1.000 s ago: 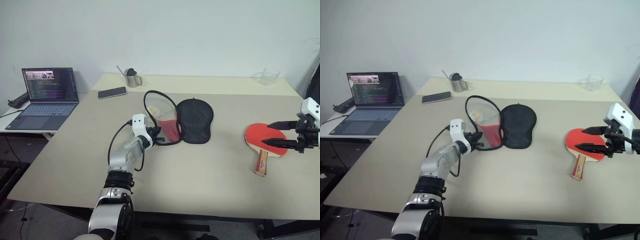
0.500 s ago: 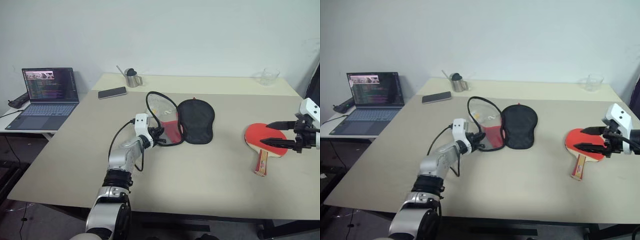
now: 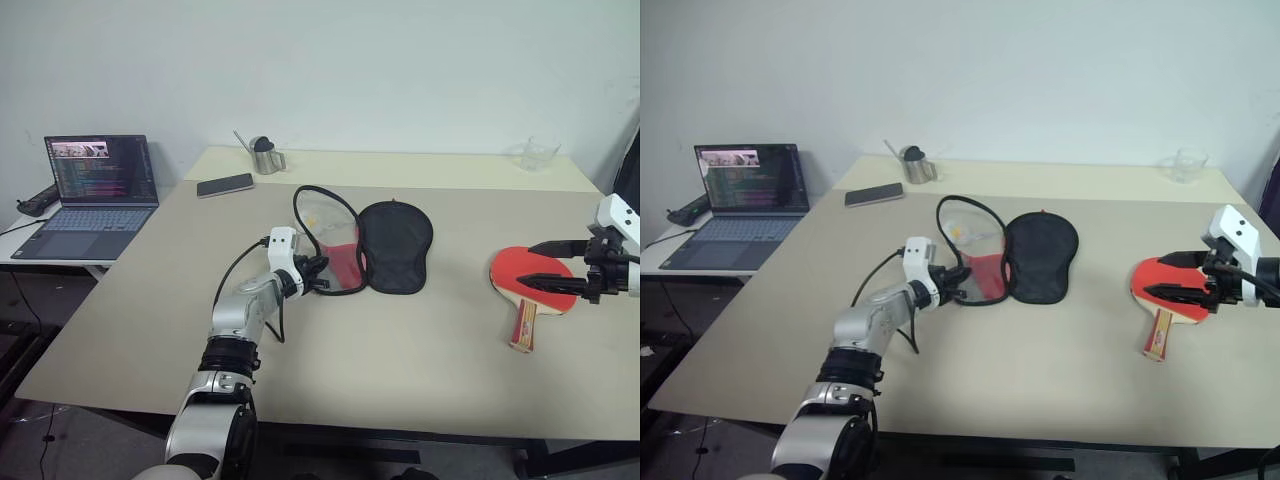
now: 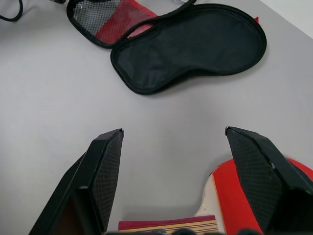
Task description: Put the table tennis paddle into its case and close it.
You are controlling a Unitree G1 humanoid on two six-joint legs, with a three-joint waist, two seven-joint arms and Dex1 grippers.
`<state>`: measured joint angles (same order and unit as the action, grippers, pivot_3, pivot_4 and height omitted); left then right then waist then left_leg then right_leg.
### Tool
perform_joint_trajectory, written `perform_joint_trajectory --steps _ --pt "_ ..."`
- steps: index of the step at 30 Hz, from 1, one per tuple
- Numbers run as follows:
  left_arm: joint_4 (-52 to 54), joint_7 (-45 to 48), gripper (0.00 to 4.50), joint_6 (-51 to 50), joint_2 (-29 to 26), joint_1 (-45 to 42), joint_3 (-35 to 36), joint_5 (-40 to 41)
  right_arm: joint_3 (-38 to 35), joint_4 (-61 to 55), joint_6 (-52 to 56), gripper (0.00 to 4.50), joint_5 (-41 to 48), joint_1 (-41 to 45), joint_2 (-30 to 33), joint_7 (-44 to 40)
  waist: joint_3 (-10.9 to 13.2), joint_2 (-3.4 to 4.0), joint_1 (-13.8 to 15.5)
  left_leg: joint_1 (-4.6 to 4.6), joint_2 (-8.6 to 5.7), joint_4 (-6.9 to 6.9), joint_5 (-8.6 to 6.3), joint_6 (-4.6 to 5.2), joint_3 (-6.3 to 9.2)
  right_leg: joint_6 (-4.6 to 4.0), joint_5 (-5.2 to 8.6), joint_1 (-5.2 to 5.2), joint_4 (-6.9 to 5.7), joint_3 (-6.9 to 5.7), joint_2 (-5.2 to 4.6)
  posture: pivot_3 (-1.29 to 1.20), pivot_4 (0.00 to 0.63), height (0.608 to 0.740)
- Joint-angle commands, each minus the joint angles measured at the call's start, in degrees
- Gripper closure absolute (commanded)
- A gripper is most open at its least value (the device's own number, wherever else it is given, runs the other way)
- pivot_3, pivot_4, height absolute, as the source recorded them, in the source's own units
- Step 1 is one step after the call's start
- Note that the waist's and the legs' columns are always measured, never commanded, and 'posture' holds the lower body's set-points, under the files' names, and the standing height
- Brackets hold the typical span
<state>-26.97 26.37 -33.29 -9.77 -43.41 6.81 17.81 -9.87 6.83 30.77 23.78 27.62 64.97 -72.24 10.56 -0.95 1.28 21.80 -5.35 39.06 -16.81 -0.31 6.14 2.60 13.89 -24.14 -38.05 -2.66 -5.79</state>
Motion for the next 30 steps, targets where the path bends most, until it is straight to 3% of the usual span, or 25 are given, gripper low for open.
perform_joint_trajectory --steps 1,17,30 --pt "3.3 0.4 4.47 0.1 0.7 -0.4 -0.8 0.6 -0.8 -1.5 0.0 0.83 0.3 0.7 0.3 0.1 0.0 0.0 0.0 0.0 0.0 0.0 0.0 0.0 0.0 0.0 0.0 0.0 0.0 0.0 0.0 0.0 0.15 0.74" --pt "7.8 7.2 4.47 -1.8 2.1 1.1 -4.5 2.0 -0.9 -1.5 0.1 0.83 0.3 0.6 0.5 0.1 0.0 0.0 0.0 0.0 0.0 0.0 0.0 0.0 -0.01 0.0 0.0 0.0 0.01 0.0 0.0 0.0 0.15 0.74" --pt "9.3 5.6 4.47 -2.8 -3.3 3.0 -2.7 0.8 -0.5 -1.5 -0.1 0.83 0.1 0.5 0.1 0.3 0.0 0.0 -0.1 -0.02 0.01 0.0 0.0 0.0 -0.01 0.0 0.0 0.0 0.0 0.03 0.02 0.0 0.15 0.74"
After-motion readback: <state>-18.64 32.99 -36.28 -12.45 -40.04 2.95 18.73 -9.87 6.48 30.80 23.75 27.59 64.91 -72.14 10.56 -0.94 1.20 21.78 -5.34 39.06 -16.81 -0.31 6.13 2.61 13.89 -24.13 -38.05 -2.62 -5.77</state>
